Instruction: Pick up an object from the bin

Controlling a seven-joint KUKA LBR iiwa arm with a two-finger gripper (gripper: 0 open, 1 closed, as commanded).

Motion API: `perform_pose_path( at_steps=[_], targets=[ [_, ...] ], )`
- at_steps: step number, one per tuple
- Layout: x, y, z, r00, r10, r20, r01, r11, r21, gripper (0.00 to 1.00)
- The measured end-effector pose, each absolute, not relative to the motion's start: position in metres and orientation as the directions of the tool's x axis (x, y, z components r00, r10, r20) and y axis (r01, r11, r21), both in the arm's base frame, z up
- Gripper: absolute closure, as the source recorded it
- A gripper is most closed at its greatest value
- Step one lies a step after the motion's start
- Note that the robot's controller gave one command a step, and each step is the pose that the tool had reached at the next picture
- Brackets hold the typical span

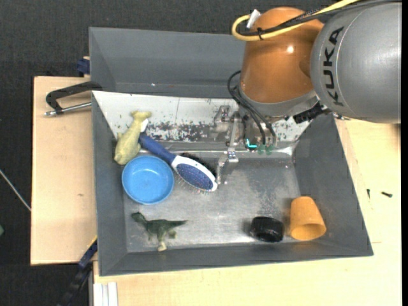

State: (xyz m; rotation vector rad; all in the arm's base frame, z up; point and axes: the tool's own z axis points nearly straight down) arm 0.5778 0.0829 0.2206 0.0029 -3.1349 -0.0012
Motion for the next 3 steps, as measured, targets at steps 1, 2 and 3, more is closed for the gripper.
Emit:
perform_pose_path(
  at_steps=[1, 2, 3],
  targets=[
    [0.6, 0.095, 0.089, -0.933, -0.361, 0.0, -0.361, 0.933, 0.0, 0.0],
    [0.601, 0.096, 0.091, -0.934, -0.359, -0.004, -0.359, 0.934, 0.002, 1.0],
    [0.603, 0.1, 0.28, -0.937, -0.349, -0.015, -0.349, 0.937, -0.002, 1.0]
  ],
)
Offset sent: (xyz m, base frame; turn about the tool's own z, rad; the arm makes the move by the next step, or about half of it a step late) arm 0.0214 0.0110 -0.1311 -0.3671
